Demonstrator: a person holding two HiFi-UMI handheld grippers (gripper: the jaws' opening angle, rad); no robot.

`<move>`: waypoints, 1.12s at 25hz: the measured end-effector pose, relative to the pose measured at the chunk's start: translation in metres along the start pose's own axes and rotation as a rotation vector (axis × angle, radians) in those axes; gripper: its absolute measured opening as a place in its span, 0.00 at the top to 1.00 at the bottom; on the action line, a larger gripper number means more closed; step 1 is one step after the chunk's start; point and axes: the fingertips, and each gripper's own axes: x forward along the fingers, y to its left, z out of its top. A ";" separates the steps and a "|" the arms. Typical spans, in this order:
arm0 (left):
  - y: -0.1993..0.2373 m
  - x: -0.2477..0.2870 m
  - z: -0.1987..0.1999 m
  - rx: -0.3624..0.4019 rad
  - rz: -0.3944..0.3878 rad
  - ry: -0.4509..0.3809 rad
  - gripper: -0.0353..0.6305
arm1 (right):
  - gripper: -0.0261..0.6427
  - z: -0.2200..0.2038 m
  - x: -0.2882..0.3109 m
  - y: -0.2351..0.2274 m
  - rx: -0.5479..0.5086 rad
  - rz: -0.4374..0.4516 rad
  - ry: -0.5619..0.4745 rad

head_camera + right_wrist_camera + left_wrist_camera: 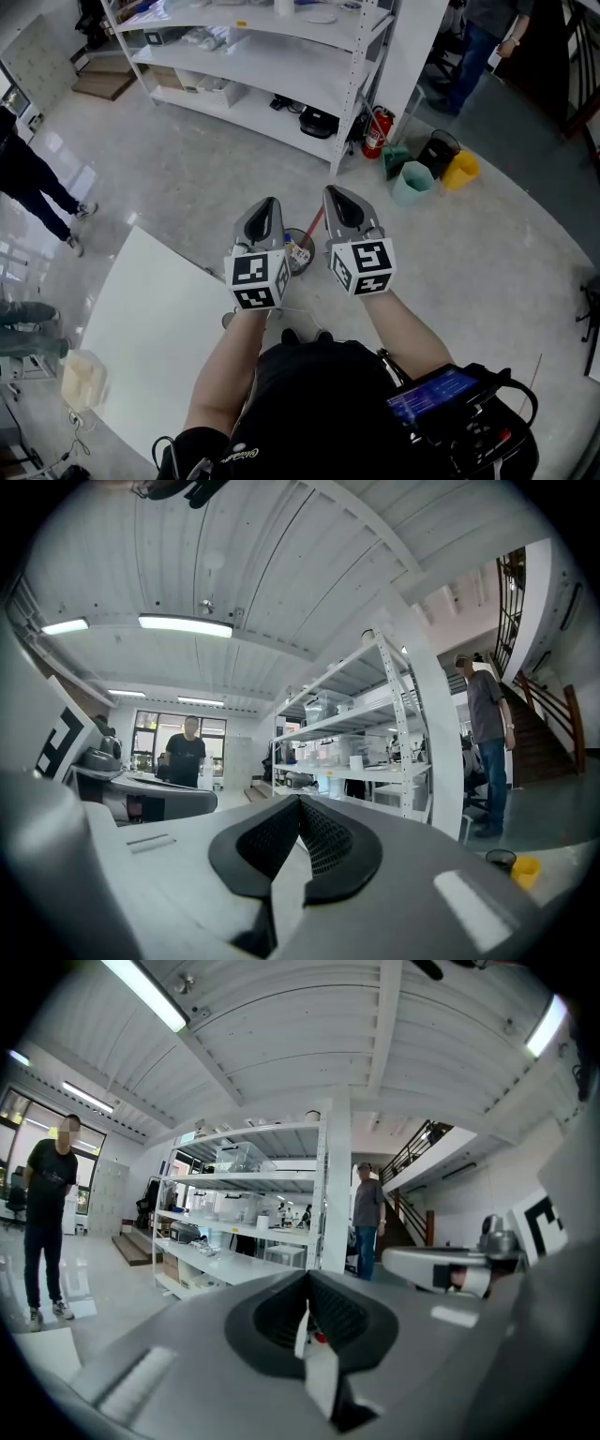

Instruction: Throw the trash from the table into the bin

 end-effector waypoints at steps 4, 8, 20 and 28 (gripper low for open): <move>-0.002 0.000 0.001 0.004 -0.004 -0.001 0.94 | 0.96 0.000 0.000 0.001 -0.009 0.001 0.008; -0.002 0.000 0.000 0.007 -0.006 0.000 0.94 | 0.96 -0.004 0.001 0.002 -0.021 0.002 0.027; -0.001 0.004 0.000 0.014 0.001 -0.005 0.94 | 0.96 -0.006 0.002 -0.003 -0.020 -0.004 0.039; -0.004 0.006 0.005 0.037 -0.007 -0.015 0.94 | 0.96 -0.008 0.004 -0.001 -0.020 0.002 0.048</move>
